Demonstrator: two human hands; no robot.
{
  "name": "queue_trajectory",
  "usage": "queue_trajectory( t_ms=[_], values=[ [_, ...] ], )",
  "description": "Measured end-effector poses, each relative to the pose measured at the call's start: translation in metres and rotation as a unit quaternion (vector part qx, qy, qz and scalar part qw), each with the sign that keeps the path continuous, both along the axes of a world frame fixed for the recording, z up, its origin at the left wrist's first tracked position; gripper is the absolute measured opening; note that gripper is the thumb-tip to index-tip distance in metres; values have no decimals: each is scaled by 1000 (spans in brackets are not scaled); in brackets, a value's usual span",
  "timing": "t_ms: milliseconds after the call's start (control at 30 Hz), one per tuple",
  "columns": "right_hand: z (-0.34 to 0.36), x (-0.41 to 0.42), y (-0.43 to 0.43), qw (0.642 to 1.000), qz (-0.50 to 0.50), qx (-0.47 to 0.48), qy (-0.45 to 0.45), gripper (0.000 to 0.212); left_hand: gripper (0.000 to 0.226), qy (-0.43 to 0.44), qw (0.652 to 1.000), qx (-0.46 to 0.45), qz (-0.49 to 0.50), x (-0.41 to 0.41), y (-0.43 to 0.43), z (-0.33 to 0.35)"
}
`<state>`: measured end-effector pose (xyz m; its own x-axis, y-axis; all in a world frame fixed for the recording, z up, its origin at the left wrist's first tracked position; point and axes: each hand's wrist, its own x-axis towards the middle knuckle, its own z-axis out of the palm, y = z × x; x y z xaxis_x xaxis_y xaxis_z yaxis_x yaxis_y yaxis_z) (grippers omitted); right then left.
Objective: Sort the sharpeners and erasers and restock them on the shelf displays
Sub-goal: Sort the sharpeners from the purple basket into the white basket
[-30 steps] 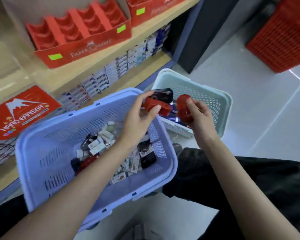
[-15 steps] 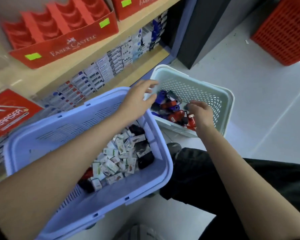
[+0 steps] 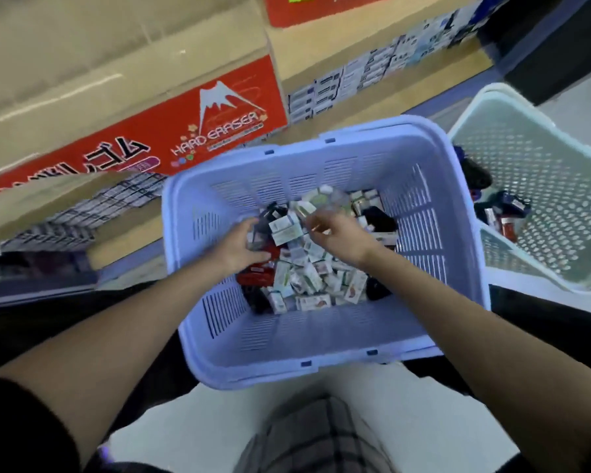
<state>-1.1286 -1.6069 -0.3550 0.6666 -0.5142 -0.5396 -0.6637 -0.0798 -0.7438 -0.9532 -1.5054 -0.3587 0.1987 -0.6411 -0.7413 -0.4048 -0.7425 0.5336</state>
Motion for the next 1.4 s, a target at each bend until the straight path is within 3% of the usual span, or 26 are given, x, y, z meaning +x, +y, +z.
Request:
queue_trajectory(
  t_ms=[133,267,367,533,633,733,867,967,1033,1133,1233,1400],
  values=[
    [-40,41,10,991,112,-63,37,36,75,-50,998,22,-6,0,22,-48],
    [-67,70,1,975,185,-120,30,41,69,-182,977,16,-113,-4,26,-69],
    [-79,78,-6,955,239,-165,66,53,72,-209,965,22,-157,-8,29,-74],
    [-89,86,6,916,266,-262,148,52,75,-329,889,32,-318,-13,38,-73],
    [-92,81,9,928,214,-271,144,43,67,-353,878,25,-322,-17,39,-76],
    [-87,80,4,954,191,-202,109,35,61,-294,917,51,-265,-19,41,-74],
    [-62,74,4,994,62,-79,49,32,55,-175,983,31,-53,-20,40,-52],
    [-34,51,6,998,-49,-45,6,34,35,-68,987,-10,148,-22,36,-29],
    [-17,29,7,994,-101,-39,-2,34,32,9,975,-39,217,-27,32,-13],
    [15,-8,11,982,-182,-5,-47,35,24,84,964,-106,229,-41,21,18],
    [54,-48,7,961,-255,-5,-107,19,12,121,964,-167,170,-64,-3,50],
    [106,-123,-18,900,-392,-17,-192,16,48,143,963,-223,54,-118,-71,88]
  ],
)
